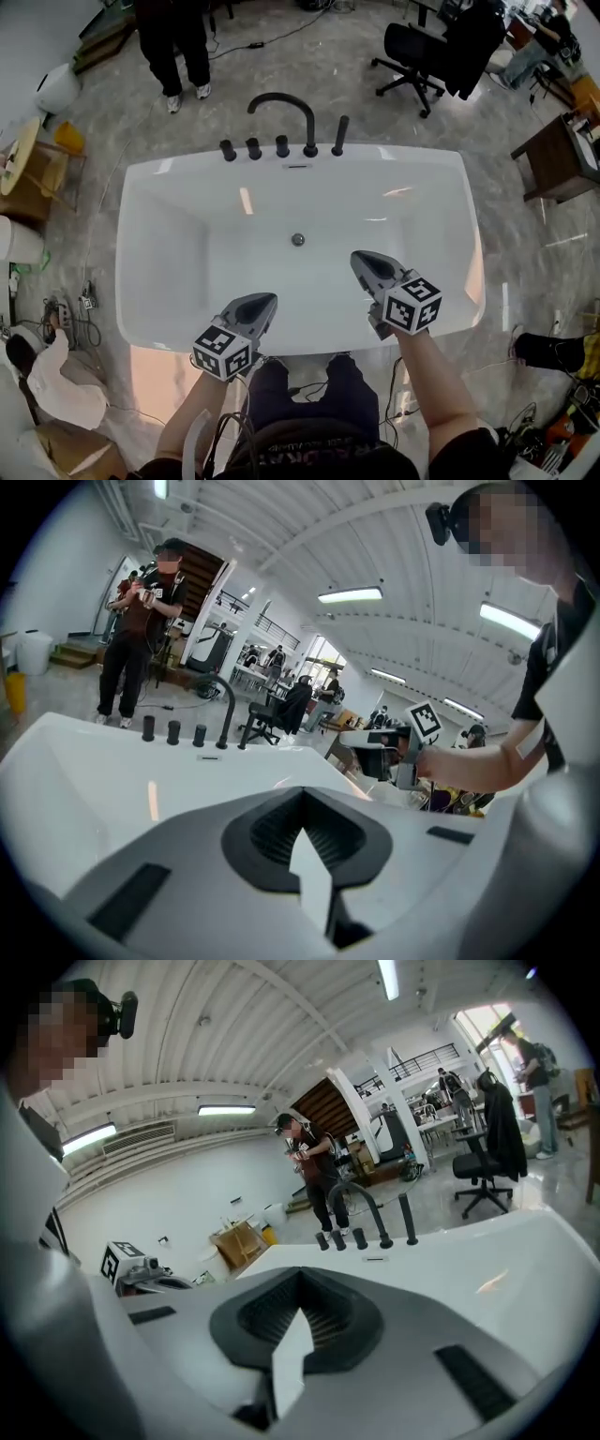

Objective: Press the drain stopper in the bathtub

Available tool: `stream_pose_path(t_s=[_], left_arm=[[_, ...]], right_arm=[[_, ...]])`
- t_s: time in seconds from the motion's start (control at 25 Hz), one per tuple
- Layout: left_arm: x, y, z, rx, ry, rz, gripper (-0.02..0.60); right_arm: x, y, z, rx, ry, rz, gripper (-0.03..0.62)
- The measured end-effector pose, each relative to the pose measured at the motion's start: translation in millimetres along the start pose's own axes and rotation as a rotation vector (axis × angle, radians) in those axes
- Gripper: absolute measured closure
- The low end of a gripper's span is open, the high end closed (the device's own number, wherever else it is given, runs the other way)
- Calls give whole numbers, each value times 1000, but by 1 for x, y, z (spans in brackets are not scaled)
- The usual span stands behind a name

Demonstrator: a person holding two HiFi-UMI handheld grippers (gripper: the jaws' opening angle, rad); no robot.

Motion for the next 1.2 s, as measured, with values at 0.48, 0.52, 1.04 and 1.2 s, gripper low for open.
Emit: stream_pose_path(t_s=[0.48,0.52,1.04,1.2], left_arm=[[54,-43,-60,-84,-109,16,572],[59,-46,-62,-85,-115,16,572],[91,-91,-82,-46,-221,47,572],[87,-100,-80,-6,-224,69,572]], right_arm=[[57,81,-48,68,-146,-59,579],[60,86,-49,70,-156,-65,579],[112,142,-50,64,-245,-138,579],[124,154,-46,79,-232,-153,579]])
Point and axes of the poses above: the fingertips, and each gripper's own axes: x backward along the fingers, y to its left, z out of its underside, the point moved 7 cm from there along x, backward along the fingers, and after that the axes turned 6 degrees about -z, right-handed, at the moved point
